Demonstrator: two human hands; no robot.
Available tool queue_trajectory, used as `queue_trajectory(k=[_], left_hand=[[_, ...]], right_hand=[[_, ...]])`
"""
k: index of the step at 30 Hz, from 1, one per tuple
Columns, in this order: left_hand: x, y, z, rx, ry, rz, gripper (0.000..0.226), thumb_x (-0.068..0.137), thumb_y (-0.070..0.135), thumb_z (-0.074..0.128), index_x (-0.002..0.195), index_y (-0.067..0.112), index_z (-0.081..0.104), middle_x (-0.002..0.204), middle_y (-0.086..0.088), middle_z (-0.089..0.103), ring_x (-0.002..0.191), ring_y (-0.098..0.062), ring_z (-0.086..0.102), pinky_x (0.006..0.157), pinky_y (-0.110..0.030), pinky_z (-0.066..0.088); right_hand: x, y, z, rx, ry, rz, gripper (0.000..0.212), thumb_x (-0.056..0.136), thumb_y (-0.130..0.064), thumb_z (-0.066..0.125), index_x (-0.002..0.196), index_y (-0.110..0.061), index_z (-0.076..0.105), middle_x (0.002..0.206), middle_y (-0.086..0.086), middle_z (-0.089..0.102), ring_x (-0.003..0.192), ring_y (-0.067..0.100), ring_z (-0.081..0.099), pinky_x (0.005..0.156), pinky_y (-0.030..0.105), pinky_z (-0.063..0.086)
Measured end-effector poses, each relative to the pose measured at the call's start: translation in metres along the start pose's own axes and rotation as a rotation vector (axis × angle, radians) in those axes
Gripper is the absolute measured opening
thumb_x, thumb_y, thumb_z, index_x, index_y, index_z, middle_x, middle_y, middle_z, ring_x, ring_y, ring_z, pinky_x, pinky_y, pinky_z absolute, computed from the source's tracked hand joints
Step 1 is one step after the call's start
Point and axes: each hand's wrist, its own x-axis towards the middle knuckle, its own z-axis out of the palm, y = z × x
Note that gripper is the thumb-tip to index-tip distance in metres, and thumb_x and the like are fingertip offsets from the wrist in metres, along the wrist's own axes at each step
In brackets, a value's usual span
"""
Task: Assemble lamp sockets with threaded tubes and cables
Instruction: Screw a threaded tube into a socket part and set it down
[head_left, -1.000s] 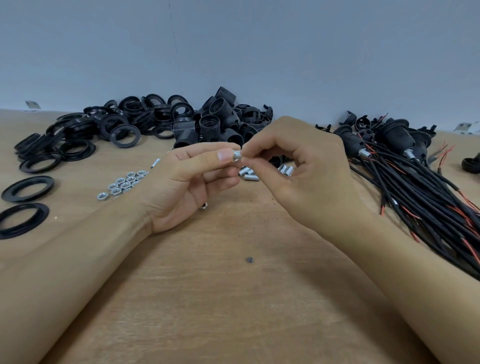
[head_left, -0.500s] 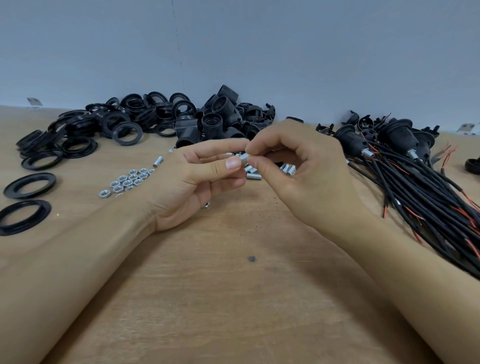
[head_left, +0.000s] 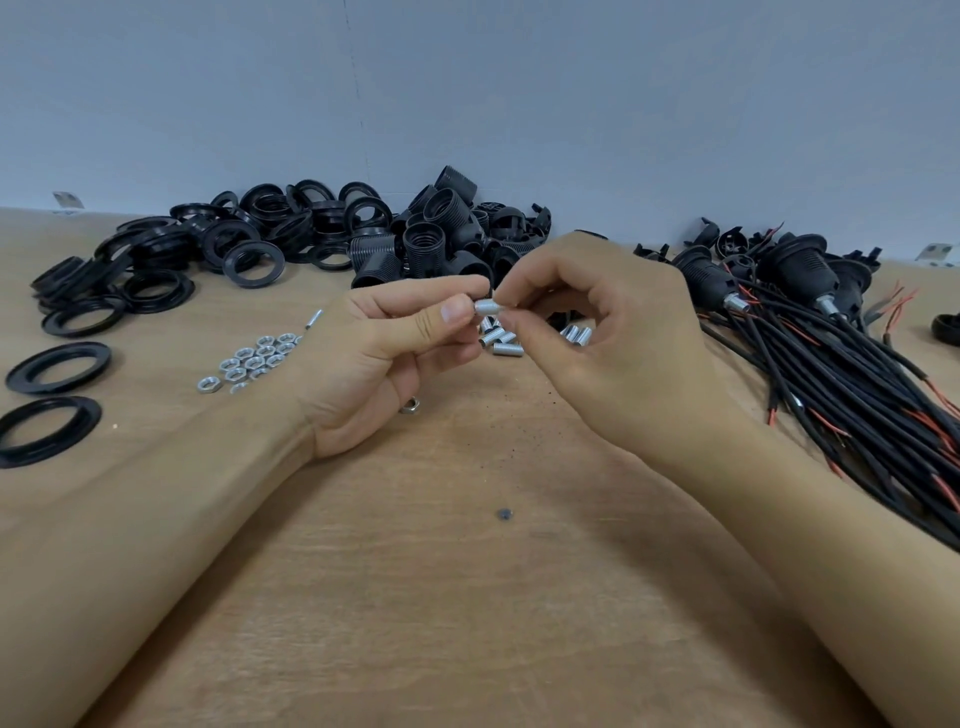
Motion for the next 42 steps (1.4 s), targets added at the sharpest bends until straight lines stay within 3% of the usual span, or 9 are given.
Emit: queue_trajectory(k=[4,11,18,24,31,36,38,42], left_hand=[[-0.0004,-0.0012,0.0006,0.038,-0.01,0.01,0.026,0.082,0.013,0.063,0.103,0.008,0.077,0.086,-0.002,0.074,0.078,-0.007,0.067,0.074,-0.022,0.057],[-0.0007,-0.0039,0.0007,0.071,-0.02,0.013,0.02,0.084,0.017,0.062,0.089,0.01,0.081,0.082,-0.004,0.073,0.073,-0.009,0.066,0.072,-0.023,0.056],[-0.0013,-0.0051,-0.0007,0.092,-0.071,0.037,0.023,0.089,0.017,0.058,0.094,0.01,0.08,0.082,-0.003,0.072,0.076,-0.009,0.064,0.074,-0.022,0.055],[-0.0026,-0.0043,-0.0024,0.135,-0.041,0.077,0.022,0.083,0.011,0.064,0.1,0.01,0.079,0.092,-0.006,0.075,0.084,-0.012,0.067,0.08,-0.026,0.056],[-0.0029,-0.0037,-0.0015,0.153,-0.017,0.096,0.021,0.083,0.012,0.064,0.098,0.01,0.079,0.089,-0.007,0.074,0.082,-0.014,0.066,0.079,-0.026,0.056],[-0.0024,-0.0063,0.0002,0.136,-0.043,0.046,0.024,0.089,0.017,0.057,0.089,0.008,0.08,0.081,-0.006,0.072,0.073,-0.011,0.065,0.071,-0.024,0.057],[-0.0036,-0.0057,-0.0012,0.136,-0.067,0.058,0.023,0.089,0.018,0.059,0.09,0.01,0.08,0.083,-0.006,0.073,0.075,-0.011,0.066,0.073,-0.024,0.056],[-0.0039,-0.005,-0.0025,0.147,-0.046,0.088,0.024,0.076,0.014,0.073,0.099,0.011,0.079,0.098,-0.008,0.077,0.094,-0.018,0.071,0.086,-0.03,0.056]], right_hand=[[-0.0001,0.0006,-0.0023,0.023,0.02,0.009,0.007,0.083,-0.002,0.071,0.088,-0.007,0.07,0.081,-0.008,0.066,0.079,0.007,0.065,0.074,0.012,0.05],[0.0001,0.0006,-0.0004,0.049,0.003,0.007,0.008,0.083,0.0,0.071,0.087,-0.006,0.069,0.081,-0.01,0.065,0.077,0.006,0.064,0.072,0.011,0.049],[0.0003,0.0016,-0.0023,0.117,-0.049,0.058,0.009,0.082,-0.001,0.074,0.087,-0.006,0.069,0.082,-0.01,0.066,0.077,0.003,0.065,0.073,0.013,0.051],[0.0006,0.0017,-0.0021,0.225,-0.05,0.191,0.012,0.081,-0.003,0.076,0.086,-0.01,0.068,0.082,-0.006,0.068,0.078,0.006,0.068,0.073,0.022,0.056],[0.0015,0.0021,-0.0022,0.283,-0.014,0.282,0.013,0.079,-0.005,0.079,0.085,-0.01,0.069,0.082,0.0,0.073,0.076,0.014,0.071,0.073,0.032,0.06],[-0.0012,0.0011,0.0011,0.155,-0.046,0.123,0.007,0.082,-0.002,0.074,0.087,-0.005,0.069,0.083,-0.004,0.068,0.077,0.009,0.067,0.073,0.023,0.055],[-0.0018,0.0014,0.001,0.158,-0.049,0.116,0.007,0.083,-0.003,0.074,0.087,-0.005,0.069,0.083,-0.004,0.068,0.077,0.009,0.067,0.073,0.022,0.055],[0.0005,0.0024,-0.0008,0.286,-0.053,0.299,0.016,0.082,-0.002,0.076,0.088,-0.013,0.065,0.083,0.001,0.071,0.075,0.015,0.07,0.073,0.03,0.059]])
